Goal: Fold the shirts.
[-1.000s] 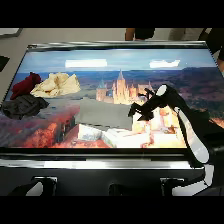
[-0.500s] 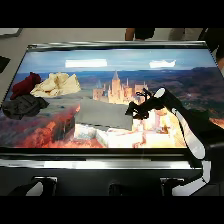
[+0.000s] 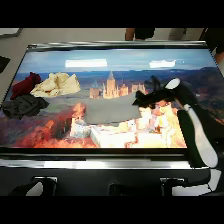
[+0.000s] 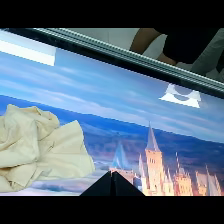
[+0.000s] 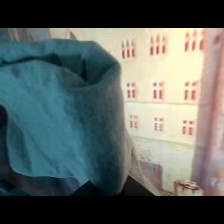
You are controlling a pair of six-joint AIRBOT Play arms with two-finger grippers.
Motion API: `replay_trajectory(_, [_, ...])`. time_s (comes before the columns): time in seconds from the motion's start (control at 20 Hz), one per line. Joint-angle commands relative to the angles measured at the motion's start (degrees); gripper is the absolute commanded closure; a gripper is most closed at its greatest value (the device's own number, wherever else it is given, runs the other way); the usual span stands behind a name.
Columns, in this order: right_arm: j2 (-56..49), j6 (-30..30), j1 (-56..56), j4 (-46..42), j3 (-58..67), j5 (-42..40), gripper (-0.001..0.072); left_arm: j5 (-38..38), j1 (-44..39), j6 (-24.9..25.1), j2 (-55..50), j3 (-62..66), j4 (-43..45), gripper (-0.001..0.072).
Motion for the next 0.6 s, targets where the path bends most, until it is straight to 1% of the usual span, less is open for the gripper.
replay_trajectory(0.0, [8.26,4.42,-10.58,-4.96,3.32,2.23,0.0667,0.02,0.04,0.59,0.04,0.02,0.02,0.0671])
replay_trajectory(0.2, [17.35,9.11,-25.35,-13.49,4.04,7.69,0.0668,0.02,0.02,0.61,0.04,0.02,0.02,0.0671])
replay_trajectory(0.3, [20.44,11.08,-32.15,-16.22,4.04,9.46,0.0668,0.02,0.02,0.59,0.04,0.02,0.00,0.0671])
replay_trajectory(0.45, [23.15,14.10,-40.94,-16.11,4.07,12.15,0.0668,0.02,0.02,0.61,0.04,0.02,0.00,0.0670])
replay_trajectory(0.55, [23.96,14.25,-45.27,-15.78,4.07,16.61,0.0667,0.02,0.02,0.59,0.04,0.02,0.00,0.0670])
